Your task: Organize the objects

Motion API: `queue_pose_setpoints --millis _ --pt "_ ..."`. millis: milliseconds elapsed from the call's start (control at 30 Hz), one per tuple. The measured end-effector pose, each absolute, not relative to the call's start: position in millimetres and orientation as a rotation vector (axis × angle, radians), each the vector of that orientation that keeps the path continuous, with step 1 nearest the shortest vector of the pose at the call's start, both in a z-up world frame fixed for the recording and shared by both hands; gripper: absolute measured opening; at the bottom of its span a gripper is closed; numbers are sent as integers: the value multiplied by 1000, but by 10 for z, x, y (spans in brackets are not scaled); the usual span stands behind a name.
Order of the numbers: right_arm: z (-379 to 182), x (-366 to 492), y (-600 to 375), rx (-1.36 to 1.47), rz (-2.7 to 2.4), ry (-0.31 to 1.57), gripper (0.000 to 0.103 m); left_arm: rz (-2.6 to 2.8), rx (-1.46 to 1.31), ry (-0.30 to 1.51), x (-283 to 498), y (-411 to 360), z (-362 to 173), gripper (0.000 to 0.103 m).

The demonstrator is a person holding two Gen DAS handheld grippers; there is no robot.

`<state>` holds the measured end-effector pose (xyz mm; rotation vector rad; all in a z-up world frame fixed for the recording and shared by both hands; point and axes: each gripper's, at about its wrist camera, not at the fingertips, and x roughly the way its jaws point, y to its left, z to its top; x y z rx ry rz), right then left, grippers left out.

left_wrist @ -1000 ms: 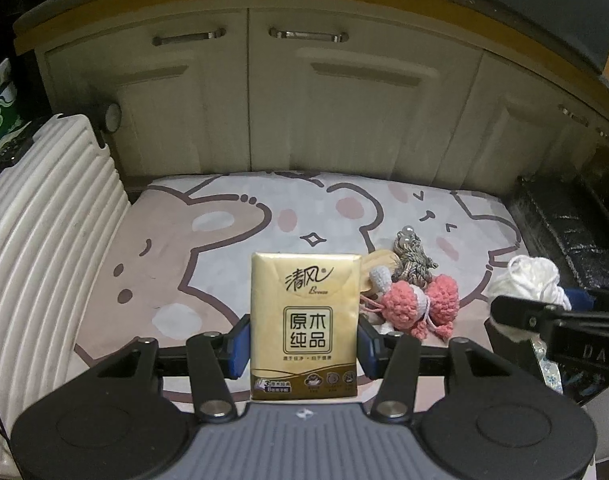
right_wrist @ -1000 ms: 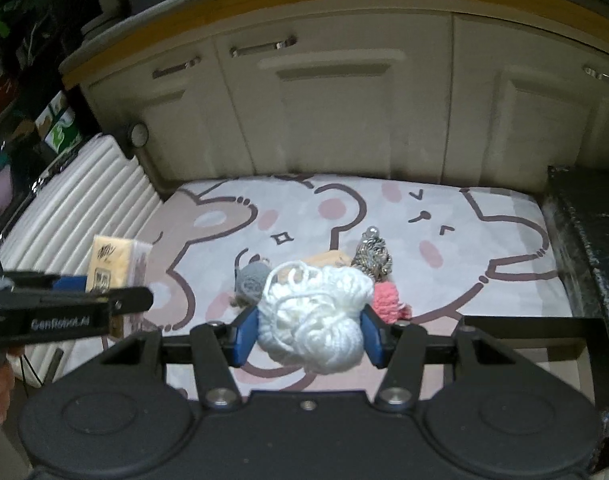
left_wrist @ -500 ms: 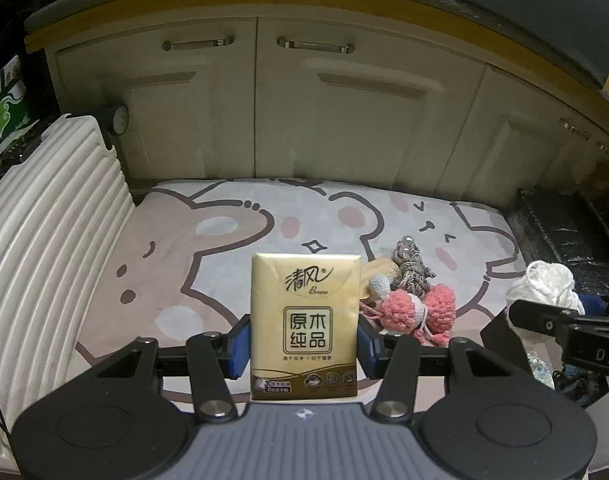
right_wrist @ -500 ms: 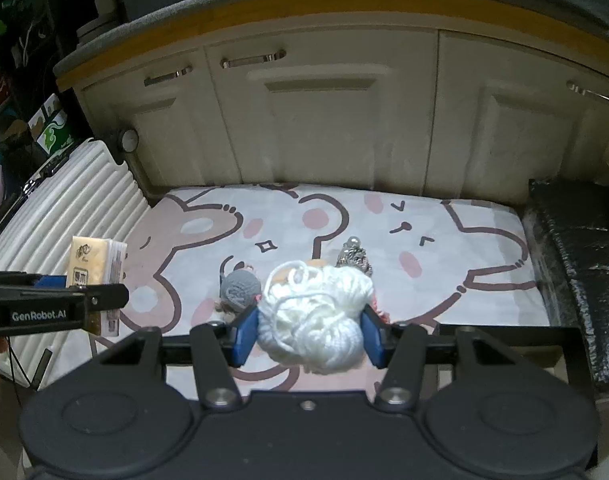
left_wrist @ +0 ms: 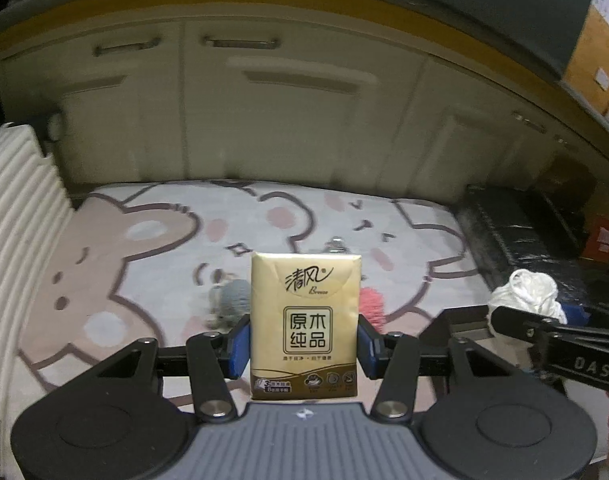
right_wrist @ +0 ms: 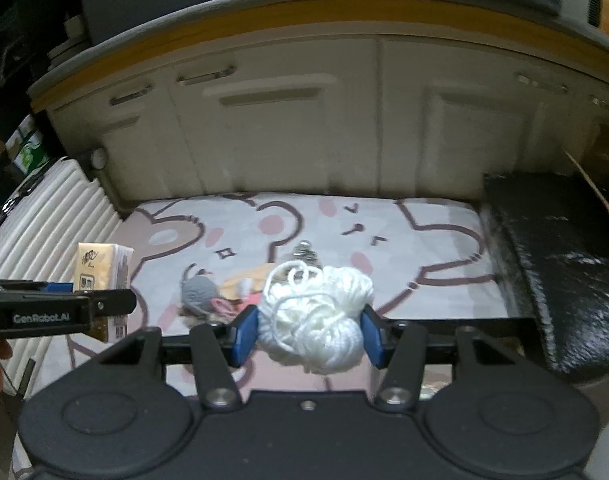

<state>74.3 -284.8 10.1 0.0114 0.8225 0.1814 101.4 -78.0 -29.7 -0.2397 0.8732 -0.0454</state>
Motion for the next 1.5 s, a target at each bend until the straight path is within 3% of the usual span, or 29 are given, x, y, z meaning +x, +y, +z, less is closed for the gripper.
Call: queue_pose_setpoints --millis 1000,1500 --pt "-130 738 -4146 154 -44 844 55 -278 -294 901 1421 -2008 -456 52" --pt "-207 780 -4512 297 -146 852 55 -515 37 856 1636 -2710 -741 52"
